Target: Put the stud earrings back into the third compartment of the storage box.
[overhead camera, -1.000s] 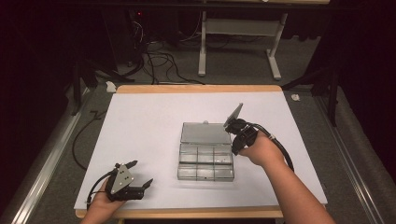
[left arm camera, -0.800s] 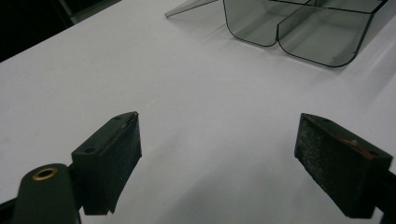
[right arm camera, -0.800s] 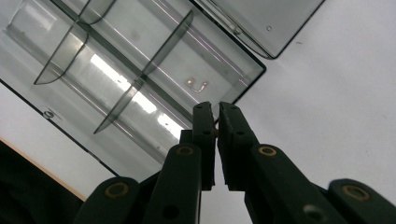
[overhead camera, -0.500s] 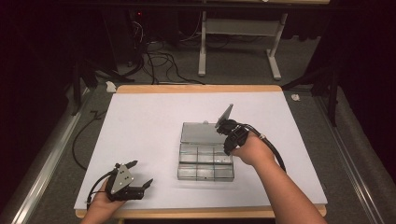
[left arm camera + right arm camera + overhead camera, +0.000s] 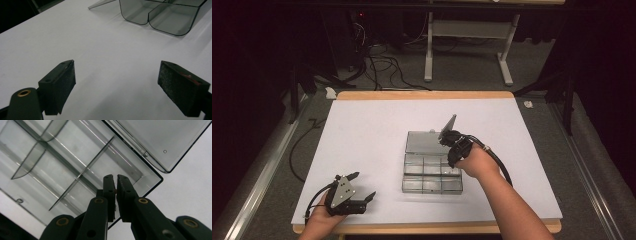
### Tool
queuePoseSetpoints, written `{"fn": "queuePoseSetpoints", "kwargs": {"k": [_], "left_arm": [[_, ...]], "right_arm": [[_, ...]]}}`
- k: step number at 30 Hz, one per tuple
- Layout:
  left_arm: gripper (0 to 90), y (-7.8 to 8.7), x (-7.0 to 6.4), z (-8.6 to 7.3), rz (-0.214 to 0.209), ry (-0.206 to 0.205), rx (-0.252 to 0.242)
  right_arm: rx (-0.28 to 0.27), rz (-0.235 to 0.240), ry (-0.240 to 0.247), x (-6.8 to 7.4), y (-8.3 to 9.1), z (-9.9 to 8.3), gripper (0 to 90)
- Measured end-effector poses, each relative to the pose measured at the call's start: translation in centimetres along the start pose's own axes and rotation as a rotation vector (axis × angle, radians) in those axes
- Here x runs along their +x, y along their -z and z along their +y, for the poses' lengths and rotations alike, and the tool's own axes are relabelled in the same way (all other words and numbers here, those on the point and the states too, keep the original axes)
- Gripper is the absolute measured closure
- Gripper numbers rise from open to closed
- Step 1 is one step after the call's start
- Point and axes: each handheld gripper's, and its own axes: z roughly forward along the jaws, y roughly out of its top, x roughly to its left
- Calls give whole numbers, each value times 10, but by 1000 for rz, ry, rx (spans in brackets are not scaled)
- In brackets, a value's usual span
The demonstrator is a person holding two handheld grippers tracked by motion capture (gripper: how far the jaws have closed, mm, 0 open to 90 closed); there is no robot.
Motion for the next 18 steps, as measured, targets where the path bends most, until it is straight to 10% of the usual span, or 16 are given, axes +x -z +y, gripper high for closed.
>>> {"fn": "queuePoseSetpoints", "kwargs": {"k": [18], "left_arm": [[154,0,-1,0,4,5,-2]], "right_arm": [[51,-15,28,-1,-28,6,864]]}}
